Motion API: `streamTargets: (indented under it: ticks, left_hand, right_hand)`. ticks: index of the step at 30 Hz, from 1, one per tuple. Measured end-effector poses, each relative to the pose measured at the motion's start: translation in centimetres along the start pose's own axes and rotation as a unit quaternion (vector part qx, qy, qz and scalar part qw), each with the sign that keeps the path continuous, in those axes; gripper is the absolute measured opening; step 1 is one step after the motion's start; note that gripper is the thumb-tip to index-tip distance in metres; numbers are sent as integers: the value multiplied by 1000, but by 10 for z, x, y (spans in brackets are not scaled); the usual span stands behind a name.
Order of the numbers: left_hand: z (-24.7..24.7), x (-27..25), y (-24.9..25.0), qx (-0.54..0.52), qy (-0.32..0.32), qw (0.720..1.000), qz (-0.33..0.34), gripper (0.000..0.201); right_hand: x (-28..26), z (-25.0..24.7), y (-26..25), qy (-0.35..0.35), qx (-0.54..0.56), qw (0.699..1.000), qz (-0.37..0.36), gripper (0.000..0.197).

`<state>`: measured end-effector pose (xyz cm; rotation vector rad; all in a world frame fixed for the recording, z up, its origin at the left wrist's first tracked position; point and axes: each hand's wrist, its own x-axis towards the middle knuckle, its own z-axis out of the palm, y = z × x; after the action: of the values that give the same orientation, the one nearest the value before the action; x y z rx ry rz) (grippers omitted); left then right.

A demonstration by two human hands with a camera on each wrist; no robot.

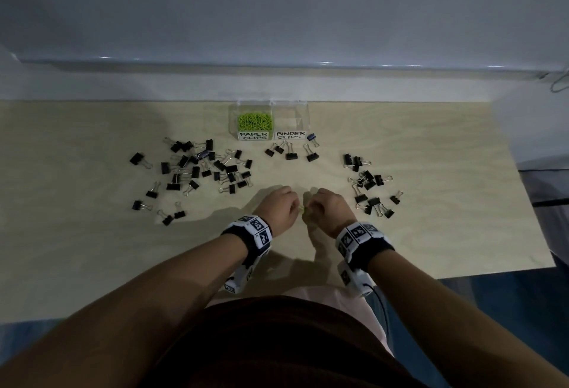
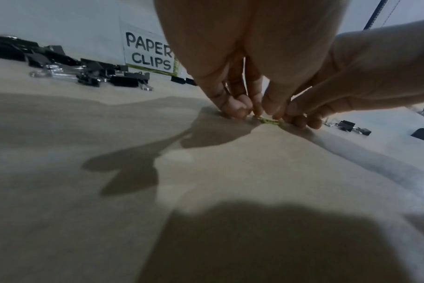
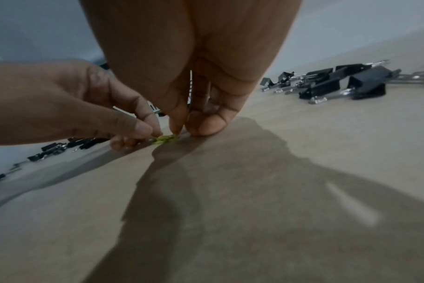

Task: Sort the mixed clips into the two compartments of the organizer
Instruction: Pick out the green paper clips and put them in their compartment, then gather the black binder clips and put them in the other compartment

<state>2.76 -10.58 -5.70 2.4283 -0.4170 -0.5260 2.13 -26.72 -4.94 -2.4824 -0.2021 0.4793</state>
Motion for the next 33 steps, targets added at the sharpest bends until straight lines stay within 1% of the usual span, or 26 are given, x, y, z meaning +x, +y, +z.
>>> streamTargets:
  ticks: [2,4,6,9,11,14,17,20,23,24,26,28,30,31,33]
  left_hand:
    - [1,2,1,0,2,1000,-15,17]
    - [2,5,3,5,-3,1000,-28,14]
    - [1,7,6,24,-13,999,-26,5]
    - [1,6,7,77,-33,996,-14,6]
    - [0,3,5,137,-49,989,4,13]
    - [1,-1,-1,240,-63,968,29,31]
    - [-4,-5,-7,270,-63,961,18,36]
    - [-10,-8,-18,240,-56,969,-2,32]
    - [-15,-14,-26,164,-50,985,-13,27]
    - [-17,-16,-30,125,-35,991,-19,23]
    - [-25,-17,-35,64,29,997,-25,8]
    - [-34,-16,-40,15,72,997,-38,11]
    - [-46,-12,-43,-27,96,994,-50,13]
    - [-54,-7,-44,-32,108,992,-50,13]
    - [-76,8,-42,-29,143,988,-50,13]
  right_hand:
    - [-1,0,-3,3,-7,1000,3,8]
    - [-2,2,-7,-5,-15,1000,19,11]
    - [-1,6,-10,-10,-23,999,36,13]
    - [0,6,-14,-36,-24,998,38,10]
    - [-1,3,-18,-60,-44,997,29,12]
    - [0,0,-19,-89,-70,993,40,15]
    - [3,-2,-19,-97,-71,991,65,14]
    - [6,-1,-15,-67,-49,994,71,12]
    - [11,5,-16,-40,-27,998,39,2]
    - [14,9,-19,-36,-20,999,31,4]
    - [20,15,-26,-22,2,1000,8,11]
    - [26,20,-37,-18,16,1000,-17,19]
    - [32,26,-46,-26,7,999,-25,25]
    - [36,29,-49,-26,1,999,-23,25]
    - [44,31,-55,-4,12,1000,-16,23]
